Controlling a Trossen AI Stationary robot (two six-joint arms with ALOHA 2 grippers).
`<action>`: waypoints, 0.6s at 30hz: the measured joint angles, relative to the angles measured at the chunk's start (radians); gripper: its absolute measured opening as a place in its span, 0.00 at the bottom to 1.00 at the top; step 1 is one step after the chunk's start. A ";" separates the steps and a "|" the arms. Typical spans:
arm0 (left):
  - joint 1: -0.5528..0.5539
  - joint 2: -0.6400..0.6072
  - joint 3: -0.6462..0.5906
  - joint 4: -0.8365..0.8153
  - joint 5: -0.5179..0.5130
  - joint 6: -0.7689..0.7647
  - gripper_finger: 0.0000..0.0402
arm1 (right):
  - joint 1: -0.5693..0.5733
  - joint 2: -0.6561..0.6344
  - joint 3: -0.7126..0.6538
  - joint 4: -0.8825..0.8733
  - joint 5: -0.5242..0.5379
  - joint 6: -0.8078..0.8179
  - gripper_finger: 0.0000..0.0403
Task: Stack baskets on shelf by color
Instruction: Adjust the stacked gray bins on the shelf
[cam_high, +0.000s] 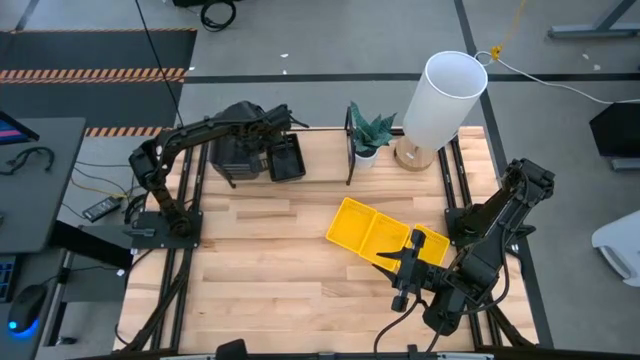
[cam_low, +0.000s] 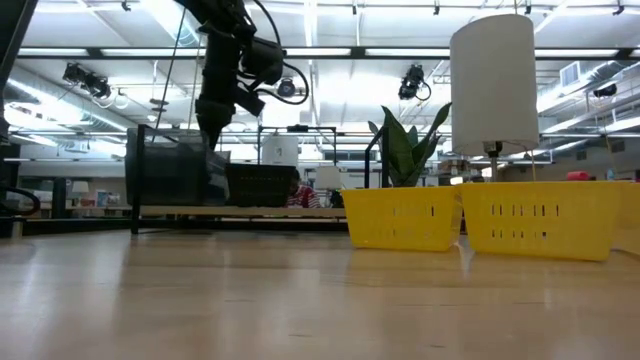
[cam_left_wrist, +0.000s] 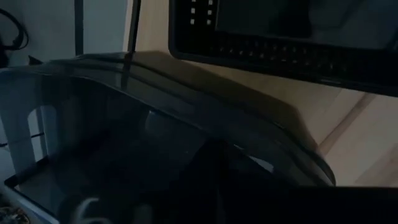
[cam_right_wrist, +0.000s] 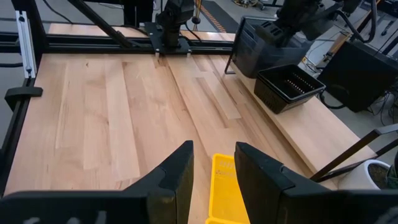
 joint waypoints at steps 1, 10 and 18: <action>-0.002 0.000 0.000 0.002 0.000 0.000 0.01 | 0.000 0.000 0.000 0.000 0.000 0.000 0.30; -0.031 0.000 0.000 0.052 0.018 0.018 0.01 | 0.000 0.000 0.000 0.000 0.000 0.000 0.30; -0.034 0.000 0.000 0.084 0.030 -0.034 0.01 | 0.000 0.000 0.000 0.001 0.000 0.000 0.30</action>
